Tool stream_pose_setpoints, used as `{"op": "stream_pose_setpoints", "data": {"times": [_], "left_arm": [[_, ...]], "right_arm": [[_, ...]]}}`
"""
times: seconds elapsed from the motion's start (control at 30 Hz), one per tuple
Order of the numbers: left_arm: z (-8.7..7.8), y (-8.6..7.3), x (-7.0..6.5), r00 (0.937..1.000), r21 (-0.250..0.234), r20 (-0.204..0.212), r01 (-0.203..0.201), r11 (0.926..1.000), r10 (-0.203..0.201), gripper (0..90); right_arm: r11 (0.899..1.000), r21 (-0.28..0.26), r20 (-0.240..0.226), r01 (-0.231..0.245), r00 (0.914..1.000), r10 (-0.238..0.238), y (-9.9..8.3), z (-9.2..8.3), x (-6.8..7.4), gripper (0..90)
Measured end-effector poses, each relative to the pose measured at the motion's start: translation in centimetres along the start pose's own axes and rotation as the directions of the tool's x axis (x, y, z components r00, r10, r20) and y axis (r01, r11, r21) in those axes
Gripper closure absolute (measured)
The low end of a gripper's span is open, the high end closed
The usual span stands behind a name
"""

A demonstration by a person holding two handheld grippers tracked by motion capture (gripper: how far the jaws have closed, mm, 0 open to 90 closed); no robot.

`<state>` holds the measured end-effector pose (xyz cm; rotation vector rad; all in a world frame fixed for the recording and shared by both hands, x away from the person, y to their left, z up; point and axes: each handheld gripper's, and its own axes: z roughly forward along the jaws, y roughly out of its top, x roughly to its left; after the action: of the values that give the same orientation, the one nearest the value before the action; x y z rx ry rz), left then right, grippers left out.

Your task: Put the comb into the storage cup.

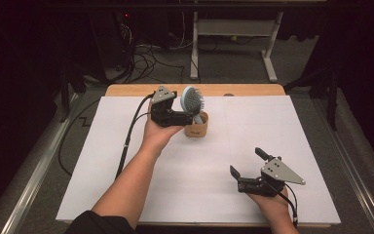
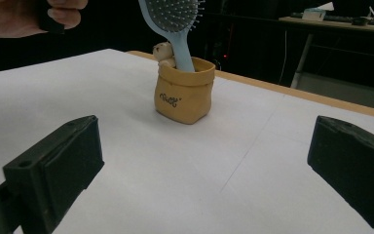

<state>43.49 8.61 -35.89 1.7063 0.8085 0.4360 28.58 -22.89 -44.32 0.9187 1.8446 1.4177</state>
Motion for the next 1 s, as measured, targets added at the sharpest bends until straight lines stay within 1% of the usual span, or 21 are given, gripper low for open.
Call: {"op": "stream_pose_setpoints", "data": {"times": [0.1,0.33,0.43,0.5,0.6,0.7,0.87,1.0], "left_arm": [[-0.3,-0.1,0.3,1.0000,-0.001,0.001,0.010,1.0000,-0.010,0.1],[-1.2,-0.7,0.5,0.9999,0.011,-0.012,-0.001,0.9999,0.001,0.0],[-1.6,-1.1,0.9,0.9999,0.016,-0.009,0.011,0.9998,-0.011,0.0],[-1.8,-1.4,1.0,0.9999,0.015,-0.010,0.011,0.9998,-0.011,0.0],[-2.3,-2.0,1.2,0.9999,0.006,-0.004,0.015,0.9999,-0.015,0.2],[-2.7,-2.7,1.5,0.9999,0.007,-0.008,0.013,0.9999,-0.013,0.2],[-3.4,-4.0,1.7,0.9997,0.003,-0.006,0.023,0.9997,-0.023,0.5],[-4.0,-5.2,2.0,0.9997,0.014,-0.006,0.022,0.9997,-0.022,1.1]], "right_arm": [[1.000,-0.001,0.000,0.000,1.0000,0.000,0.0,0.0,0.0,0.0],[1.000,-0.001,0.001,0.000,1.0000,0.000,0.0,0.0,0.1,0.0],[1.000,-0.001,0.003,0.000,1.0000,0.000,0.0,-0.1,0.0,0.0],[1.000,-0.002,0.004,0.000,1.0000,0.000,0.0,-0.1,0.0,0.0],[1.000,-0.004,0.005,-0.002,1.0000,0.002,0.1,-0.1,0.0,0.0],[1.000,-0.005,0.006,-0.001,1.0000,0.001,0.1,-0.1,0.0,0.0],[1.000,-0.006,0.008,-0.003,1.0000,0.003,0.1,-0.2,-0.1,0.0],[1.000,-0.008,0.011,-0.005,0.9999,0.005,0.1,-0.3,-0.2,0.0]]}}
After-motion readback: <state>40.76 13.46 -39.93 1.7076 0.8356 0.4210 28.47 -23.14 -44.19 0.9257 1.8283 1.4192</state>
